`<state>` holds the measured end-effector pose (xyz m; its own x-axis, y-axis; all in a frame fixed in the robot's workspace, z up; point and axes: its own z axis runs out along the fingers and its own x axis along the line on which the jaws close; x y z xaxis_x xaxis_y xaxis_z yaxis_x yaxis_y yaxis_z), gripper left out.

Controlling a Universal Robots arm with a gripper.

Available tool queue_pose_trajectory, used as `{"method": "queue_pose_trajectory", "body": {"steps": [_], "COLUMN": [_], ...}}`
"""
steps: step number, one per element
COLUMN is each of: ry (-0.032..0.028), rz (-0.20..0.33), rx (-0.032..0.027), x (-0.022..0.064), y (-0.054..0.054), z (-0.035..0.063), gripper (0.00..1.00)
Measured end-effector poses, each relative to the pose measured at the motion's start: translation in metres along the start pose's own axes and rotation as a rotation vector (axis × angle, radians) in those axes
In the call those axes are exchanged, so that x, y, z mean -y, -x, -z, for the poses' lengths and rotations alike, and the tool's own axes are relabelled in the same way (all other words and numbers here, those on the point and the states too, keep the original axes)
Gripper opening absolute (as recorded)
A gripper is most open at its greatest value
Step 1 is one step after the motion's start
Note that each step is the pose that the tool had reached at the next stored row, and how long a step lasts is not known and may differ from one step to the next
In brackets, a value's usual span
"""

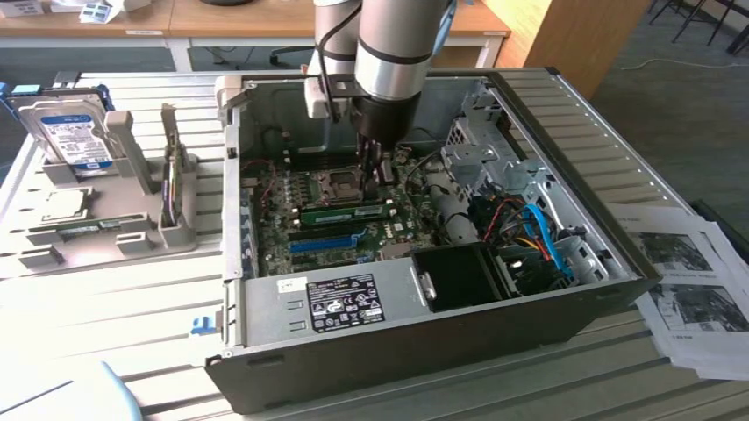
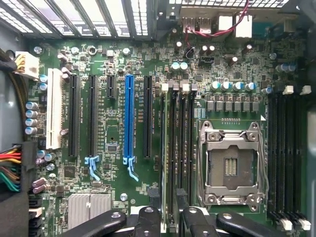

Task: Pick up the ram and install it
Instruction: 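Insert the ram into the slot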

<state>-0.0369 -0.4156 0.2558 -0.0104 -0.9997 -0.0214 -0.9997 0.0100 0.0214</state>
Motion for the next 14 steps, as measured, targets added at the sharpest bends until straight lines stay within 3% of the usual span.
{"method": "queue_pose_trajectory", "body": {"steps": [14], "ry": [-0.0001], "rz": [0.000], "rx": [0.0003], "x": [-0.0001], "y": [0.000], "z": [0.0225], "gripper": [0.24]}}
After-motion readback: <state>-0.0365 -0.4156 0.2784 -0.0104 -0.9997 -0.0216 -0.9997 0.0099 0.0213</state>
